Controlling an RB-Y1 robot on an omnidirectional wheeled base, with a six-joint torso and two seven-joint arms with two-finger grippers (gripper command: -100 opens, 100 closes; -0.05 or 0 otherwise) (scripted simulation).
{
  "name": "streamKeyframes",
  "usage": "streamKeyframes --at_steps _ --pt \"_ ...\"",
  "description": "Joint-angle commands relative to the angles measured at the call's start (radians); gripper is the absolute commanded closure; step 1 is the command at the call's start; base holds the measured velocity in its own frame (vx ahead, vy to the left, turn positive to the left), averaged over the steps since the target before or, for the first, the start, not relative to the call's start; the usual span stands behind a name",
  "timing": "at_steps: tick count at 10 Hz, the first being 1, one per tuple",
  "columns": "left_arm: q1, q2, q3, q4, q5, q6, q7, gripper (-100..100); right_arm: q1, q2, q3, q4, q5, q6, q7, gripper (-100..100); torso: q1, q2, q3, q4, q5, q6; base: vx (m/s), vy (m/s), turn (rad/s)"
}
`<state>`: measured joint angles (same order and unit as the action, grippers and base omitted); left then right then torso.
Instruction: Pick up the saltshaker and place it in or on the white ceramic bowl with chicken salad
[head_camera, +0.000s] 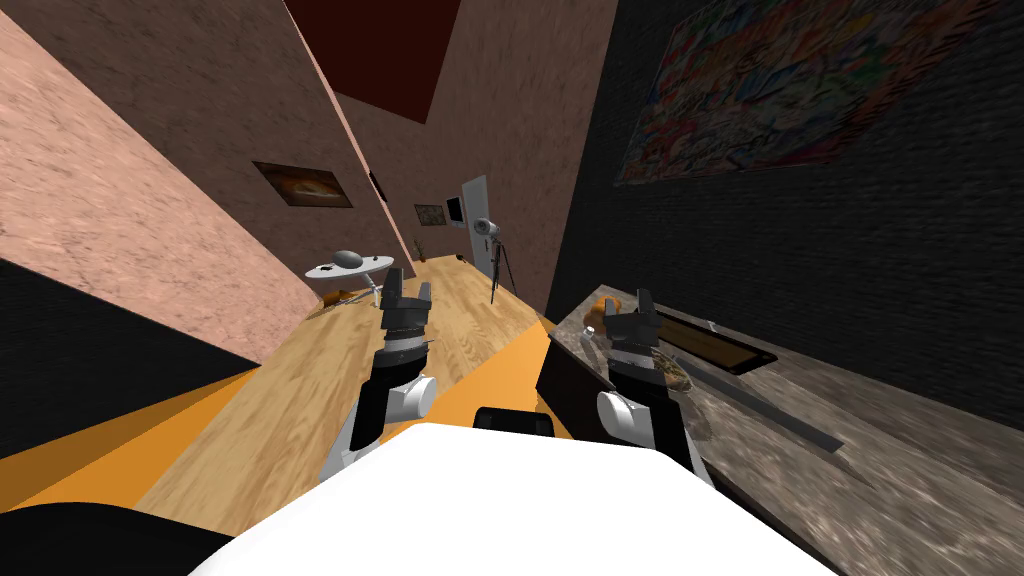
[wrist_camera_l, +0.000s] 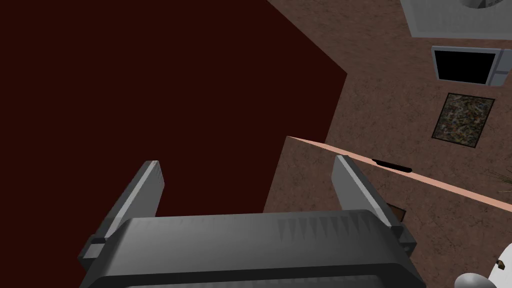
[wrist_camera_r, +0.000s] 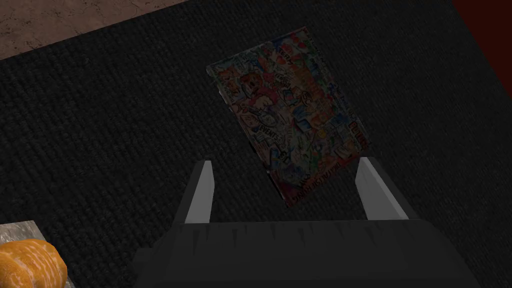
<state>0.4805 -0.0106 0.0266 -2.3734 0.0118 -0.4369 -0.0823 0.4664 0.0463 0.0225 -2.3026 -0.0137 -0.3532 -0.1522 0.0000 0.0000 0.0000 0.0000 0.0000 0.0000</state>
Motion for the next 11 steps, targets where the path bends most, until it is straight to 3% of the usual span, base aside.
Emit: streamKeyframes --at_steps 1,6,10,11 --pt "0.0 0.0 0.0 0.0 0.0 0.0 0.0 0 -0.004 -0.045 -0.004 0.011 0.01 -0.002 0.015 -100 0.0 0.0 0.0 0.0 0.0 0.0 0.009 0.004 -0.04" --pt "0.0 0.0 0.0 0.0 0.0 0.0 0.0 0 -0.031 -0.175 -0.031 0.094 0.086 -0.017 0.123 -100 0.001 -0.002 -0.001 0.0 0.0 0.0 0.026 0.018 -0.07" --pt "0.0 0.0 0.0 0.0 0.0 0.0 0.0 0 -0.062 -0.229 -0.063 0.19 0.173 -0.033 0.239 -100 0.001 -0.003 -0.002 -0.001 0.0 0.0 0.044 0.023 -0.104" --pt "0.0 0.0 0.0 0.0 0.0 0.0 0.0 0 -0.062 -0.229 -0.063 0.19 0.173 -0.033 0.247 -100 0.001 -0.004 -0.002 -0.001 0.0 0.0 0.031 0.014 -0.029"
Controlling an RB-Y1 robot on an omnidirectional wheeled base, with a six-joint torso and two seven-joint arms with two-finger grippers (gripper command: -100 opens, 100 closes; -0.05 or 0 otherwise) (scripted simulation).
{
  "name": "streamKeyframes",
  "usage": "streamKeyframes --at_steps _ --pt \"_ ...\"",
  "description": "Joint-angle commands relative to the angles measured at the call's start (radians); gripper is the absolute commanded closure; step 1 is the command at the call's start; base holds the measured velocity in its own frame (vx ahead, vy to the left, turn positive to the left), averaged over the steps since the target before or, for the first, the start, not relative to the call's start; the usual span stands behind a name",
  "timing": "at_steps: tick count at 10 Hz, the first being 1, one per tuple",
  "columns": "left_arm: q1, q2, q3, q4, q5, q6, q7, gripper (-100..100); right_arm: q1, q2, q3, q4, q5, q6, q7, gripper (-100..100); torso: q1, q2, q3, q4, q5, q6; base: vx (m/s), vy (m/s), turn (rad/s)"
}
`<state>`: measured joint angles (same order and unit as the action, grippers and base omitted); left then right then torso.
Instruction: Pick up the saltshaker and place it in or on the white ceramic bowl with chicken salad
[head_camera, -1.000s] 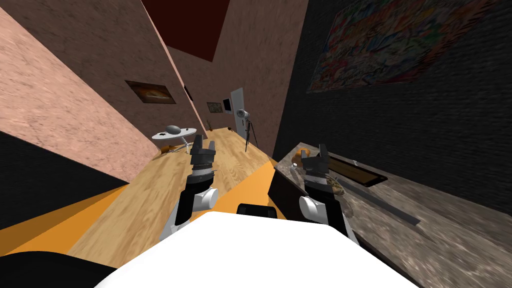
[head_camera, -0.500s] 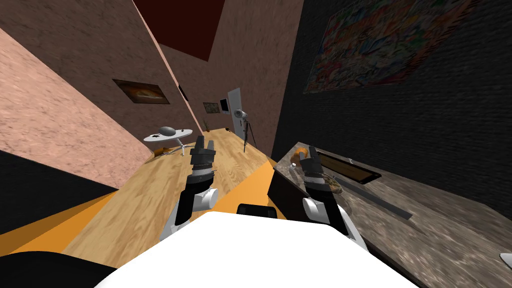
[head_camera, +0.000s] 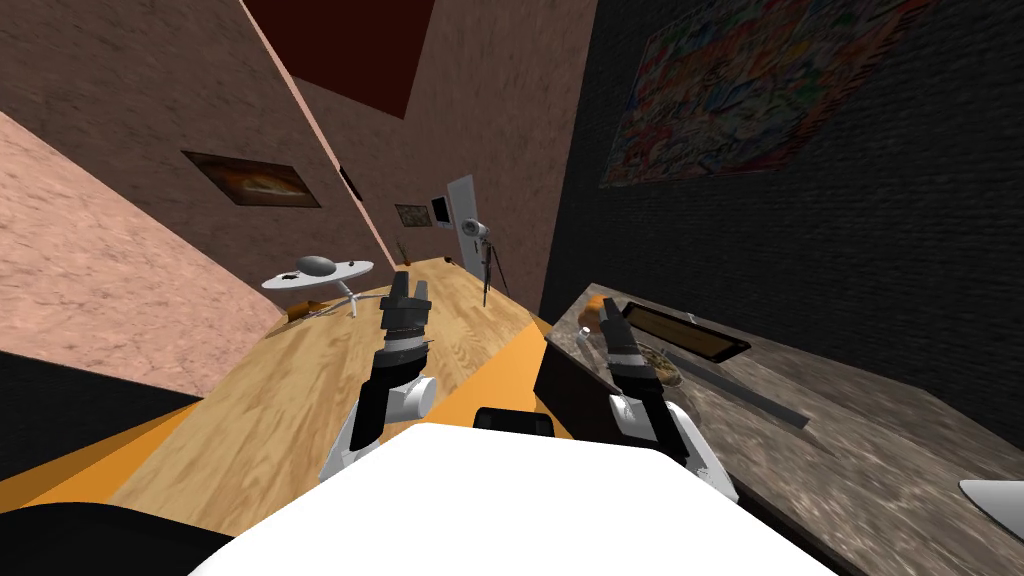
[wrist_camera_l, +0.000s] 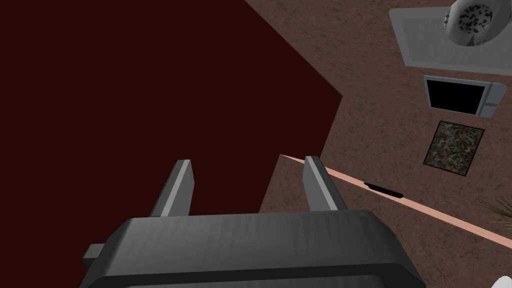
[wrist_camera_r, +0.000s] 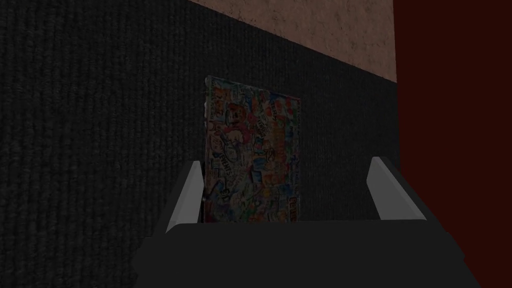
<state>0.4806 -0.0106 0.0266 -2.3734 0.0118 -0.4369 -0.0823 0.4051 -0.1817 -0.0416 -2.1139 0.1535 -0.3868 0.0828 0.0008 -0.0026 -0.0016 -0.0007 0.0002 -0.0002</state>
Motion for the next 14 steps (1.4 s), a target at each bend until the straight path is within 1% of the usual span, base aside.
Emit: streamKeyframes --at_steps 1,4,5,8,11,12,14 --pt "0.0 0.0 0.0 0.0 0.0 0.0 0.0 0 -0.008 -0.01 -0.008 0.027 0.028 -0.003 0.044 -100 0.0 0.0 0.0 0.0 0.0 0.0 0.022 0.004 -0.064" --pt "0.0 0.0 0.0 0.0 0.0 0.0 0.0 0 -0.032 -0.033 -0.034 0.101 0.096 -0.016 0.133 -100 0.0 0.0 0.0 0.0 0.0 0.0 0.036 0.021 -0.119" --pt "0.0 0.0 0.0 0.0 0.0 0.0 0.0 0 -0.032 -0.033 -0.034 0.101 0.096 -0.016 0.142 -100 0.0 0.0 0.0 0.0 0.0 0.0 0.033 0.018 -0.027" --pt "0.0 0.0 0.0 0.0 0.0 0.0 0.0 0 -0.056 -0.048 -0.058 0.172 0.162 -0.029 0.234 -100 0.0 0.0 0.0 0.0 0.0 0.0 0.031 0.02 -0.096" --pt "0.0 0.0 0.0 0.0 0.0 0.0 0.0 0 -0.077 -0.055 -0.081 0.241 0.225 -0.042 0.32 -100 0.001 0.001 0.0 0.0 0.0 0.0 0.025 0.038 -0.098" --pt "0.0 0.0 0.0 0.0 0.0 0.0 0.0 0 -0.077 -0.055 -0.081 0.241 0.225 -0.042 0.326 -100 0.001 0.001 0.0 0.0 0.0 0.0 0.018 0.025 -0.04" --pt "0.0 0.0 0.0 0.0 0.0 0.0 0.0 0 -0.092 -0.055 -0.096 0.287 0.268 -0.051 0.386 -100 0.0 0.001 0.001 0.0 0.0 0.0 0.018 0.022 -0.072"
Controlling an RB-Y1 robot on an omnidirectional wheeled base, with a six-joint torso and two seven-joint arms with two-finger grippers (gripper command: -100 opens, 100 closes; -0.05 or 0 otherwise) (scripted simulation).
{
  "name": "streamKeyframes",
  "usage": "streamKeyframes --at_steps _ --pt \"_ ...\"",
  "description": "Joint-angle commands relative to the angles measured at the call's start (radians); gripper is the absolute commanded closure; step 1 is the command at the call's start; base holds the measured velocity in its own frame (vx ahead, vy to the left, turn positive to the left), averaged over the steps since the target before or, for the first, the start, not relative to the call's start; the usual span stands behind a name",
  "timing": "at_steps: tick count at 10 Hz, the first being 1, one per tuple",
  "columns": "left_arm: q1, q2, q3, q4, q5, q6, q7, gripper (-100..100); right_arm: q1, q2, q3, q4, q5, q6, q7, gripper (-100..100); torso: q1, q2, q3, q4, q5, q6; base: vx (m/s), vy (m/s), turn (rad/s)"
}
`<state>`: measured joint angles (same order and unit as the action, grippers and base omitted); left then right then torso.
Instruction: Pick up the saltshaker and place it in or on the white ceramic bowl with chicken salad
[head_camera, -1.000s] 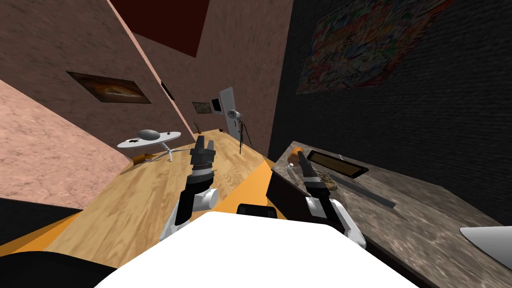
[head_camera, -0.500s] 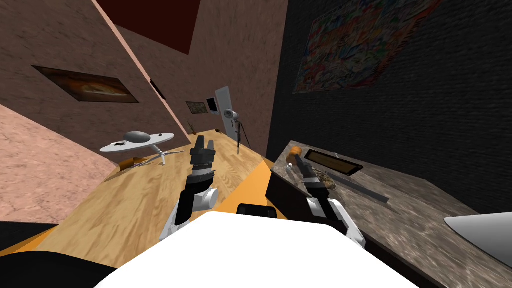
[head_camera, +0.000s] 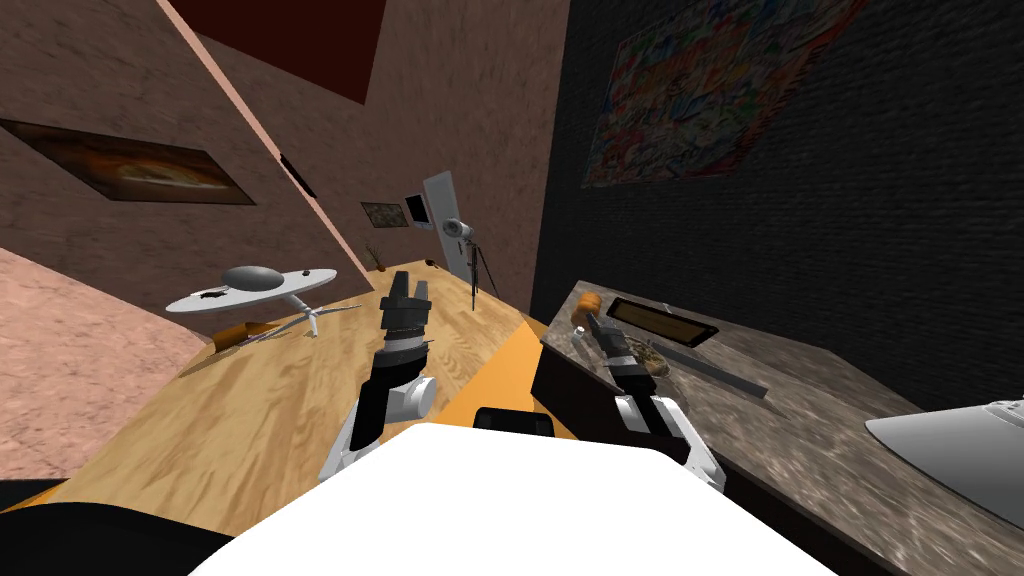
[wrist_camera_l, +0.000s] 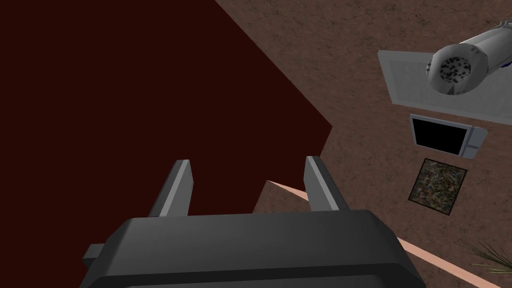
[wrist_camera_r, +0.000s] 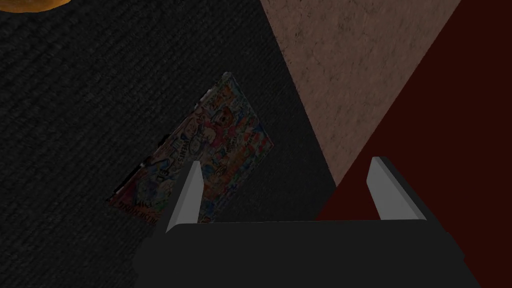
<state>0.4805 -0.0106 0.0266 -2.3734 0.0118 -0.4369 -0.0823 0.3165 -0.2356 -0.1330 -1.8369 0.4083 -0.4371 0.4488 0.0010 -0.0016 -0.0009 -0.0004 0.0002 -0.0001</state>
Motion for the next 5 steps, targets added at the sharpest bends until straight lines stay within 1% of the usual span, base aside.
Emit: streamKeyframes --at_steps 1,3,4,5 --pt "0.0 0.0 0.0 0.0 0.0 0.0 0.0 0 -0.01 0.0 -0.012 0.033 0.034 -0.005 0.05 -100 0.0 0.0 0.0 0.0 0.0 0.0 0.026 0.032 -0.108" --pt "0.0 0.0 0.0 0.0 0.0 0.0 0.0 0 -0.025 0.006 -0.028 0.081 0.078 -0.014 0.104 -100 0.001 0.0 0.0 0.0 0.0 0.0 0.025 0.04 -0.124" --pt "0.0 0.0 0.0 0.0 0.0 0.0 0.0 0 -0.025 0.006 -0.028 0.081 0.078 -0.014 0.114 -100 0.001 0.0 0.0 0.0 0.0 0.0 0.013 0.034 -0.023" --pt "0.0 0.0 0.0 0.0 0.0 0.0 0.0 0 -0.033 0.01 -0.035 0.105 0.101 -0.018 0.146 -100 0.001 0.0 0.0 0.0 0.0 0.0 0.013 0.024 -0.057"
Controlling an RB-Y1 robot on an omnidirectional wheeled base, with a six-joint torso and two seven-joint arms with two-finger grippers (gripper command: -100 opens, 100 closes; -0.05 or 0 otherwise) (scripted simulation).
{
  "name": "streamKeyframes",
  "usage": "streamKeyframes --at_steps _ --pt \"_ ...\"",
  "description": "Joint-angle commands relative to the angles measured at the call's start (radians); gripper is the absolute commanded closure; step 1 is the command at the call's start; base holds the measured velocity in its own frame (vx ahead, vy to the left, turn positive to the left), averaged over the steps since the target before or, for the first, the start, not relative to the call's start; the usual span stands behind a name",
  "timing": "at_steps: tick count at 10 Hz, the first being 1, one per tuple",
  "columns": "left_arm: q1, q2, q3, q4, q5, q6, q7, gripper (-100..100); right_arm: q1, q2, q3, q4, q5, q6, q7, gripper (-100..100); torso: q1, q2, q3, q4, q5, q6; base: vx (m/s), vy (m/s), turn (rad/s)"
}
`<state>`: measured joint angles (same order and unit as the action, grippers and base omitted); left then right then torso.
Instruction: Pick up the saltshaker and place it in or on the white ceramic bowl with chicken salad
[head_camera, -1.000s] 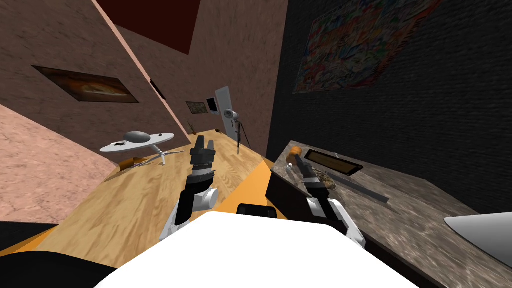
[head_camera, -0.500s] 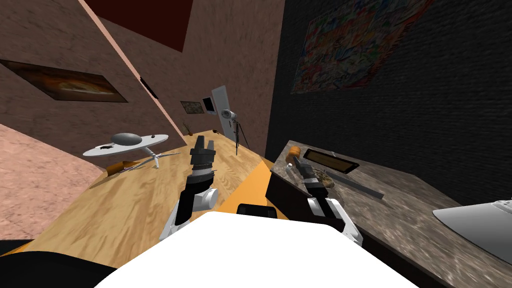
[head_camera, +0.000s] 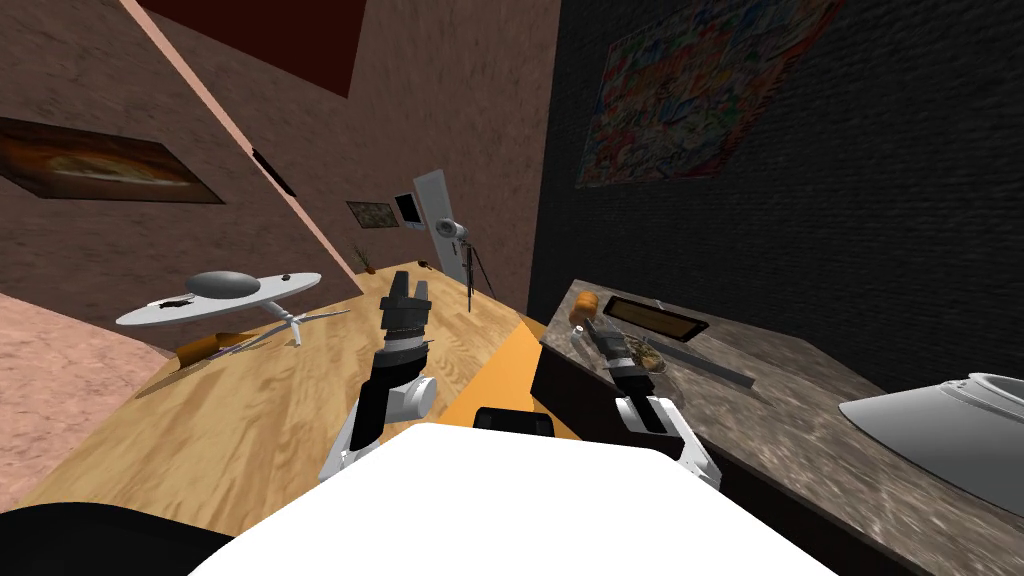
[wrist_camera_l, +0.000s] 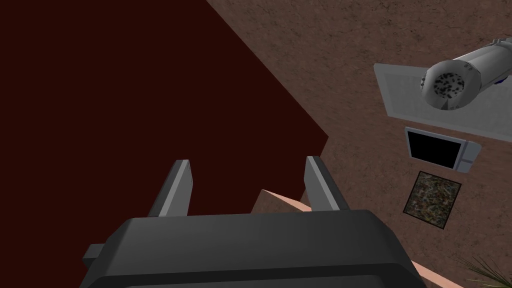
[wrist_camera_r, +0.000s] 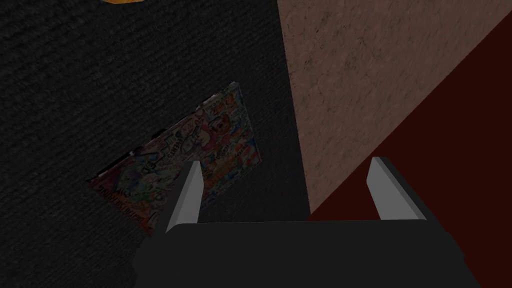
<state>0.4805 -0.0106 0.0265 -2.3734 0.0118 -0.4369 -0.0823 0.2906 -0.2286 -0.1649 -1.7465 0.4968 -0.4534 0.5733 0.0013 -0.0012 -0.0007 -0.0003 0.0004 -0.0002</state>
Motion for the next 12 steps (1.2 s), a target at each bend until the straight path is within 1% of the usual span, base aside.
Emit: streamKeyframes --at_steps 1,2,3,5,6,9,10,12 --pt "0.0 0.0 0.0 0.0 0.0 0.0 0.0 0 -0.015 0.008 -0.011 0.04 0.035 -0.007 0.05 -100 0.0 0.0 0.0 0.0 0.0 0.0 0.016 0.03 -0.108" --pt "0.0 0.0 0.0 0.0 0.0 0.0 0.0 0 -0.022 0.015 -0.02 0.065 0.059 -0.011 0.079 -100 0.0 0.0 0.0 0.0 0.0 0.0 0.021 0.038 -0.103" --pt "0.0 0.0 0.0 0.0 0.0 0.0 0.0 0 -0.022 0.015 -0.02 0.065 0.059 -0.011 0.087 -100 0.001 0.0 0.0 0.0 0.0 0.0 0.018 0.037 -0.041" --pt "0.0 0.0 0.0 0.0 0.0 0.0 0.0 0 -0.039 0.029 -0.036 0.118 0.107 -0.021 0.15 -100 0.0 0.0 0.0 0.0 0.0 0.0 0.021 0.036 -0.099" --pt "0.0 0.0 0.0 0.0 0.0 0.0 0.0 0 -0.039 0.029 -0.036 0.118 0.107 -0.021 0.156 -100 0.001 -0.001 0.0 0.0 0.0 0.0 0.015 0.032 -0.037" --pt "0.0 0.0 0.0 0.0 0.0 0.0 0.0 0 -0.063 0.058 -0.062 0.198 0.18 -0.035 0.251 -100 0.0 -0.001 0.0 0.0 0.0 0.0 0.027 0.035 -0.114" --pt "0.0 0.0 0.0 0.0 0.0 0.0 0.0 0 -0.063 0.058 -0.062 0.198 0.18 -0.035 0.26 -100 0.001 -0.001 -0.001 0.0 0.0 0.0 0.025 0.033 -0.021" --pt "0.0 0.0 0.0 0.0 0.0 0.0 0.0 0 -0.08 0.085 -0.079 0.248 0.227 -0.044 0.323 -100 0.0 -0.001 0.0 0.0 0.0 0.0 0.025 0.031 -0.077"
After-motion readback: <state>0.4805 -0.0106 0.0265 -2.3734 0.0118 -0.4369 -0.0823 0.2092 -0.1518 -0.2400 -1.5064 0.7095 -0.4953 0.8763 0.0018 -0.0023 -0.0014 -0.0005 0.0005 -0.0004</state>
